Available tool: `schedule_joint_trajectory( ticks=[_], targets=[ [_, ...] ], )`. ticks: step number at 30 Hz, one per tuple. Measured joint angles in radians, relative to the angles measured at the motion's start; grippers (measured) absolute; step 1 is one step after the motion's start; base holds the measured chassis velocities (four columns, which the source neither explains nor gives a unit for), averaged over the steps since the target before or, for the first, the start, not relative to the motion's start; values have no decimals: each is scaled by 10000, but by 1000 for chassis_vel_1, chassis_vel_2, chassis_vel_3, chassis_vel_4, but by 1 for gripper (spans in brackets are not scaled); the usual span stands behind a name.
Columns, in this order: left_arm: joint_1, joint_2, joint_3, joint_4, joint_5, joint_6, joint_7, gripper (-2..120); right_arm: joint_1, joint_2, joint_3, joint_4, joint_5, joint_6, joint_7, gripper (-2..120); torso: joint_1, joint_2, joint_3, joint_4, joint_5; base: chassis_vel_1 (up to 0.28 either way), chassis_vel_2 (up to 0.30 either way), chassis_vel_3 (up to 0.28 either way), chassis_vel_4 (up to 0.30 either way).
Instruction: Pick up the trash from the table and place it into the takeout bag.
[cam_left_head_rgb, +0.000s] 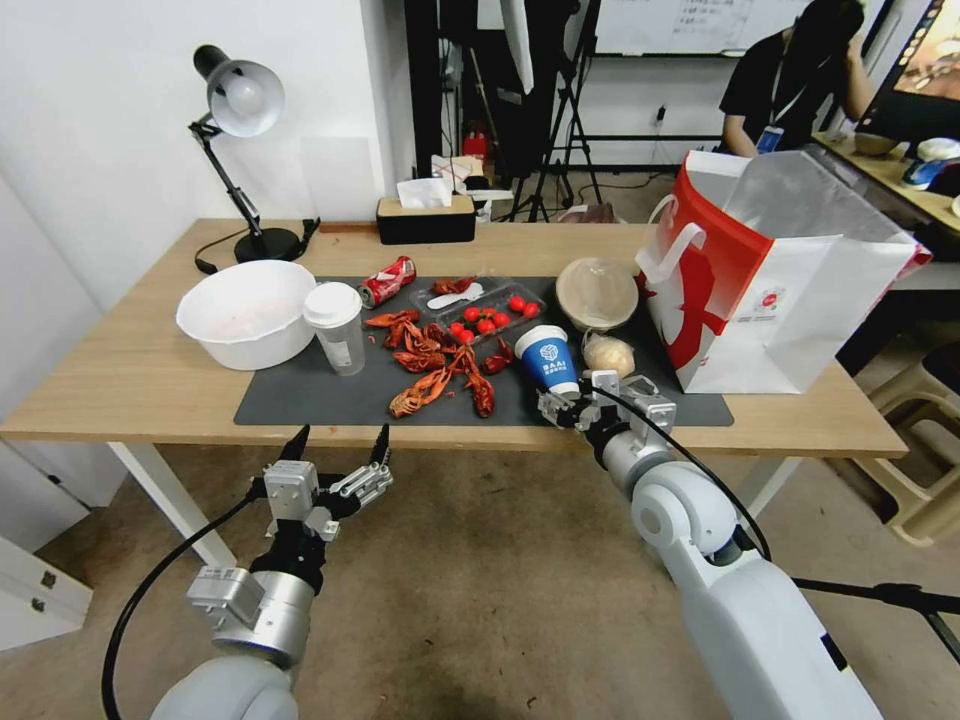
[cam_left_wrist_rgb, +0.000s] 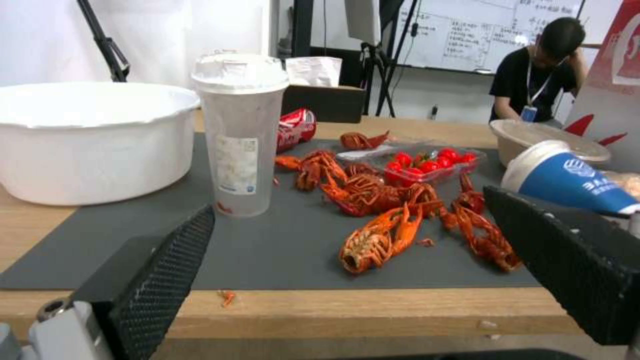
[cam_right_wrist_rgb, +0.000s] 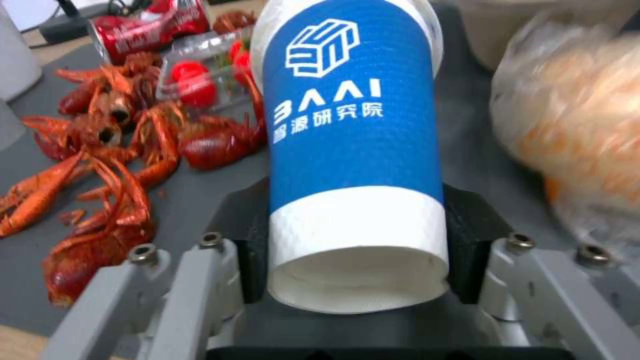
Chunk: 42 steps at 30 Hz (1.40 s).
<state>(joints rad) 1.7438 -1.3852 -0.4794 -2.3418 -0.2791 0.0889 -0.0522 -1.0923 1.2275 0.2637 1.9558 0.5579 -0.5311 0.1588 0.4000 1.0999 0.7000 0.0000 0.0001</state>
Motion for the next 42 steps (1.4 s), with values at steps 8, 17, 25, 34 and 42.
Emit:
schedule_joint_trajectory(
  ticks=[8, 17, 25, 34, 42],
  targets=[
    [82, -44, 2, -128, 127, -109, 0, 100, 309, -1110, 824, 1338, 133, 287, -373, 43, 0, 0, 0, 0, 0, 0, 0, 0, 0],
    [155, -66, -34, -231, 169, -185, 4, 100, 2004, -3255, 1864, 2130, 2264, 169, 394, 43, 0, 0, 0, -2, 2, 0, 0, 0, 0],
    [157, -96, -15, -235, 165, -238, 98, 100, 4110, -4584, 2052, 1382, 3986, -337, 1899, 43, 0, 0, 0, -1, 1, 0, 0, 0, 0],
    [180, -139, 40, -266, 147, -381, 169, 100, 5038, -4733, 1940, 381, 5006, -1266, 3834, 43, 0, 0, 1, 0, 1, 0, 0, 0, 0],
    [273, -164, 28, -357, 145, -323, 200, 100, 4971, -4568, 1902, 21, 5362, -1485, 4943, 53, 0, 0, 1, 0, 0, 0, 0, 0, 0]
  ],
)
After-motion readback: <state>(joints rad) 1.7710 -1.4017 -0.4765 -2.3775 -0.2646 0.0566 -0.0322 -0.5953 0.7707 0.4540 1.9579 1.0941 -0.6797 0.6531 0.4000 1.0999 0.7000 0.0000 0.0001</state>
